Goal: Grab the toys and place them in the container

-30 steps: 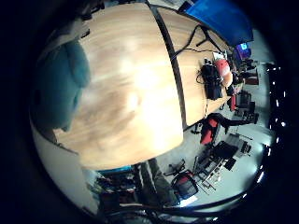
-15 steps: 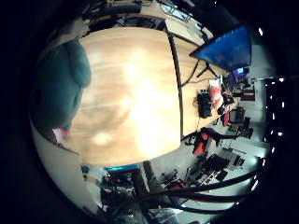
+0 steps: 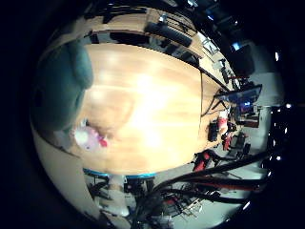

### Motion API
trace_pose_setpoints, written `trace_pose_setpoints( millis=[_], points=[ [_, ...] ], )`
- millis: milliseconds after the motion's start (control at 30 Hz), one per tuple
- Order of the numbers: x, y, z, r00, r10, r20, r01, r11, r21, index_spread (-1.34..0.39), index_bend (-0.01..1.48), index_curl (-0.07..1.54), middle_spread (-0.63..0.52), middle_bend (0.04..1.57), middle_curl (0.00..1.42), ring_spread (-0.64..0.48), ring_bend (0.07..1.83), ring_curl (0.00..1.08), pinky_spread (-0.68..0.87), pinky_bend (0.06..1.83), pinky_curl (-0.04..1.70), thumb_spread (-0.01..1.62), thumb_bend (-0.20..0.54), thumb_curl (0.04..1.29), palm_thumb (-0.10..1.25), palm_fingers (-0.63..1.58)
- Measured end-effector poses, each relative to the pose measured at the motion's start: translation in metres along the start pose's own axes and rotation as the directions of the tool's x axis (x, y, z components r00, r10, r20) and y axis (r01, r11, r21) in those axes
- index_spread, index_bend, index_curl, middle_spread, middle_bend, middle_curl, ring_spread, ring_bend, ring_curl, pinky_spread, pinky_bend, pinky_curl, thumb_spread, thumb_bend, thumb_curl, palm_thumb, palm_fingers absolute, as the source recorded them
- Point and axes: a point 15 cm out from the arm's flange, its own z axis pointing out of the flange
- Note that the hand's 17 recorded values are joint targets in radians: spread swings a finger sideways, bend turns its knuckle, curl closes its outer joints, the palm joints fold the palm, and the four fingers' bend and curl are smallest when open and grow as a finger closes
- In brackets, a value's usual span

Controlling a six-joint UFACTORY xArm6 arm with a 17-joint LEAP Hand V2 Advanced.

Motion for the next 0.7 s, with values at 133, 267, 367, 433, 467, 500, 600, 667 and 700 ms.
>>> trace_pose_setpoints(
  millis=[133,267,367,433,467,500,600,667,700],
  points=[
    [-0.051,-0.004,0.013,0.998,-0.06,0.011,0.06,0.998,-0.021,-0.55,0.26,0.71,-0.4,0.81,0.7,-0.33,1.22,0.49,-0.55,1.2,0.42,0.99,-0.011,0.38,1.18,1.17],
    [-0.105,-0.003,0.026,0.992,-0.128,0.021,0.128,0.991,-0.035,-0.56,0.24,0.73,-0.4,0.8,0.7,-0.34,1.21,0.49,-0.55,1.2,0.42,0.99,-0.012,0.38,1.18,1.16],
    [-0.145,0.003,0.036,0.983,-0.183,0.031,0.185,0.981,-0.052,-0.57,0.21,0.75,-0.4,0.8,0.7,-0.34,1.21,0.49,-0.55,1.19,0.42,1.0,-0.012,0.38,1.18,1.16],
    [-0.169,0.005,0.043,0.976,-0.215,0.036,0.217,0.975,-0.053,-0.57,0.2,0.76,-0.4,0.79,0.7,-0.34,1.21,0.49,-0.56,1.19,0.43,1.01,-0.012,0.38,1.18,1.16],
    [-0.179,0.004,0.046,0.973,-0.229,0.038,0.23,0.972,-0.05,-0.57,0.2,0.76,-0.4,0.79,0.7,-0.34,1.21,0.49,-0.56,1.19,0.43,1.01,-0.012,0.38,1.18,1.16],
    [-0.189,0.005,0.05,0.969,-0.243,0.04,0.245,0.968,-0.05,-0.57,0.19,0.77,-0.4,0.79,0.7,-0.34,1.21,0.49,-0.56,1.19,0.43,1.01,-0.012,0.38,1.18,1.16],
    [-0.219,0.012,0.061,0.957,-0.288,0.044,0.29,0.955,-0.063,-0.58,0.18,0.78,-0.41,0.78,0.7,-0.34,1.21,0.49,-0.56,1.19,0.43,1.01,-0.01,0.38,1.18,1.16],
    [-0.231,0.013,0.064,0.951,-0.306,0.045,0.309,0.949,-0.059,-0.58,0.18,0.79,-0.41,0.78,0.7,-0.34,1.21,0.49,-0.56,1.19,0.43,1.01,-0.011,0.38,1.18,1.16],
    [-0.238,0.014,0.065,0.946,-0.32,0.047,0.323,0.945,-0.054,-0.58,0.18,0.79,-0.41,0.78,0.7,-0.34,1.21,0.49,-0.56,1.19,0.43,1.01,-0.011,0.38,1.18,1.16]
  ],
)
